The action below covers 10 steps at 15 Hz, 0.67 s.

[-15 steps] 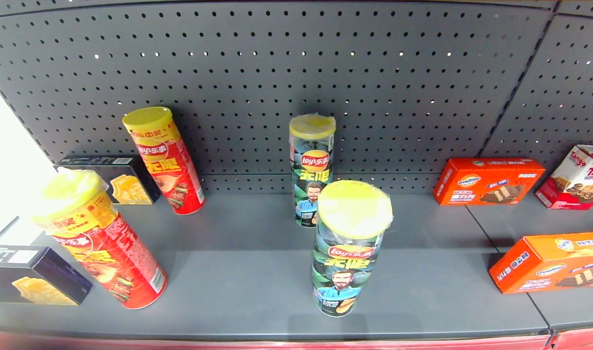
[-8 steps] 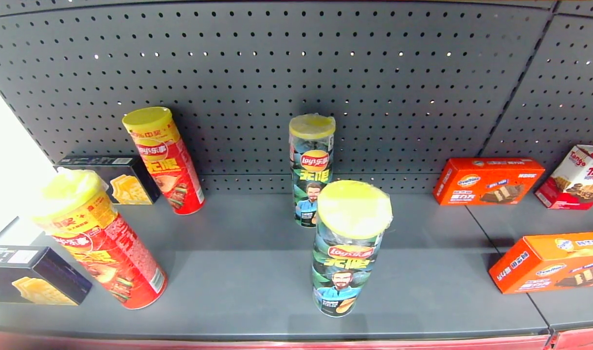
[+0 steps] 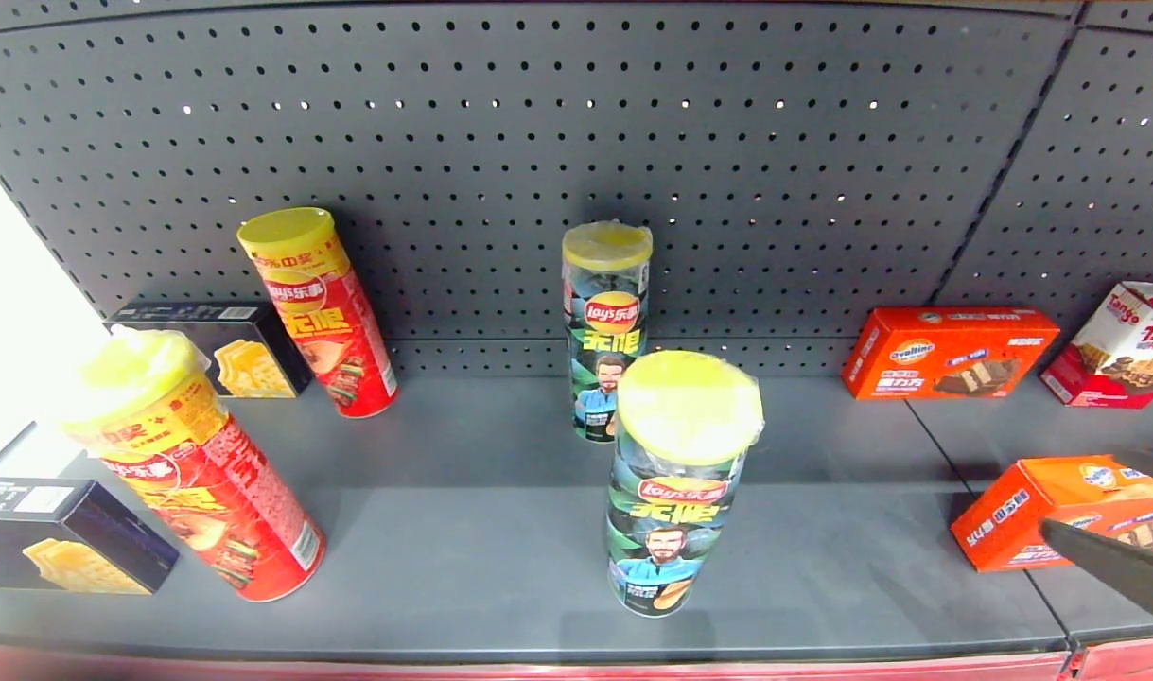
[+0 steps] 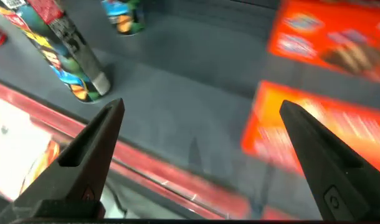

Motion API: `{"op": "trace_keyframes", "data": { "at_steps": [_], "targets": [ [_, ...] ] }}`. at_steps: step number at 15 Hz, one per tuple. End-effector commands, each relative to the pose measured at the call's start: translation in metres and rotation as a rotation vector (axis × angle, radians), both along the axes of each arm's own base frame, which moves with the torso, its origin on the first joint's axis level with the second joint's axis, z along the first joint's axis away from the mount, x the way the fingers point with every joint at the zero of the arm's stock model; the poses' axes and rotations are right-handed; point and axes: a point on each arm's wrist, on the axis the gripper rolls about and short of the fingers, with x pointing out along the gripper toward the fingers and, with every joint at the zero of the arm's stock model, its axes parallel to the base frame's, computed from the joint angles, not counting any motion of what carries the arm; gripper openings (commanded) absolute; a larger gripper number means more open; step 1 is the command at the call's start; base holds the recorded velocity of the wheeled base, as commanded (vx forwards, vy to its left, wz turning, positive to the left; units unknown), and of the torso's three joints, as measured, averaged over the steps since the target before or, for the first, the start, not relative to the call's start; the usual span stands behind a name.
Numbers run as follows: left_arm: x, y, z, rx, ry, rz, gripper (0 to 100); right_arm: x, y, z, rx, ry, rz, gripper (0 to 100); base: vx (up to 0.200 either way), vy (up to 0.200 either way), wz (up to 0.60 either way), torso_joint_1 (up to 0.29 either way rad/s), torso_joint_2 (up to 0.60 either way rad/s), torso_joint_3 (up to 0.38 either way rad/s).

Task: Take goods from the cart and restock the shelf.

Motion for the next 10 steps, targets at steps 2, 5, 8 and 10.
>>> {"op": "trace_keyframes", "data": {
  "at_steps": [2, 5, 8, 10],
  "targets": [
    [0.000, 0.000, 0.000, 0.000, 0.003, 0.001, 100, 0.077, 0.055, -0.012, -0.111, 0.034, 0.115, 100, 0.000, 0.000, 0.00, 0.000, 0.00, 0.000],
    [0.000, 0.000, 0.000, 0.000, 0.003, -0.001, 100, 0.079, 0.073, -0.027, -0.133, 0.075, 0.186, 100, 0.000, 0.000, 0.00, 0.000, 0.00, 0.000],
    [0.000, 0.000, 0.000, -0.002, 0.003, -0.001, 100, 0.072, 0.083, -0.035, -0.149, 0.100, 0.256, 100, 0.000, 0.000, 0.00, 0.000, 0.00, 0.000],
    [0.000, 0.000, 0.000, 0.000, 0.003, -0.001, 100, 0.076, 0.089, -0.038, -0.157, 0.113, 0.264, 100, 0.000, 0.000, 0.00, 0.000, 0.00, 0.000]
  ]
}}
